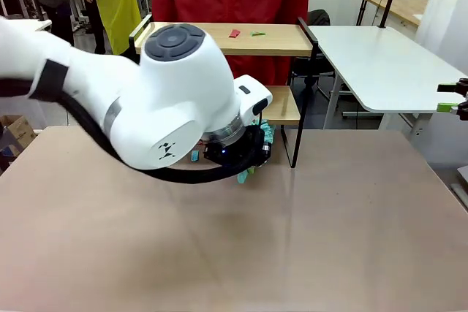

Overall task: Clean the shelf.
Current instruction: Clean the specific section of the Shelf indicated by the human with the Duster.

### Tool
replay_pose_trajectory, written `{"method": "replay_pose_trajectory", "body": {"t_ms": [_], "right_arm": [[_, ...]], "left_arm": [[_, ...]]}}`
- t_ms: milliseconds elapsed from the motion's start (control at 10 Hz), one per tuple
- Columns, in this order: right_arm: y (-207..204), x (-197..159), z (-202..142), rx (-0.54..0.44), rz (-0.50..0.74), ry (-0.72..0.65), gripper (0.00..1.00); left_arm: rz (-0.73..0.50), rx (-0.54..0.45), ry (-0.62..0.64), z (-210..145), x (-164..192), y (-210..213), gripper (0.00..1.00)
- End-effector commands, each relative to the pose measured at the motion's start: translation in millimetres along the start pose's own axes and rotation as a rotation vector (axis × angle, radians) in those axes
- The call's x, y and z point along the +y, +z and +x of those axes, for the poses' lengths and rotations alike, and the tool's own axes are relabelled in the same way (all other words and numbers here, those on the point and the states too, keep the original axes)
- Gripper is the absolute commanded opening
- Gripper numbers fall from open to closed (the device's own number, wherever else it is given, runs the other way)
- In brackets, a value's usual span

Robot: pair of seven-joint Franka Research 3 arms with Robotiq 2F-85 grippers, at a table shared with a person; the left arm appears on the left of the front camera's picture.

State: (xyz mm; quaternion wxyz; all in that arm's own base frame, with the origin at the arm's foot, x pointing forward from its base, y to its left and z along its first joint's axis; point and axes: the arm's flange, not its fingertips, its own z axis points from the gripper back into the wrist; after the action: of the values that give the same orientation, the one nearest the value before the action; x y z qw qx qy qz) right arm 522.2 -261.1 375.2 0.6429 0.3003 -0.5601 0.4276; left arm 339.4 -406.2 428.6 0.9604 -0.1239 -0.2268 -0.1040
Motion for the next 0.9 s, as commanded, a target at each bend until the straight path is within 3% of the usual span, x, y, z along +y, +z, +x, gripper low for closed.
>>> {"method": "replay_pose_trajectory", "body": {"t_ms": [0, 300, 800], "right_arm": [[-2, 1, 3, 0.000, 0.002, 0.004, 1.00], [-2, 1, 3, 0.000, 0.002, 0.004, 1.00], [-2, 1, 3, 0.000, 0.002, 0.004, 1.00]], "left_arm": [[0.027, 0.001, 0.033, 22, -31, -31, 0.13], [0.051, 0.010, 0.048, 36, -49, -58, 0.13], [0.101, 0.109, 0.091, 17, -53, -97, 0.13]]}}
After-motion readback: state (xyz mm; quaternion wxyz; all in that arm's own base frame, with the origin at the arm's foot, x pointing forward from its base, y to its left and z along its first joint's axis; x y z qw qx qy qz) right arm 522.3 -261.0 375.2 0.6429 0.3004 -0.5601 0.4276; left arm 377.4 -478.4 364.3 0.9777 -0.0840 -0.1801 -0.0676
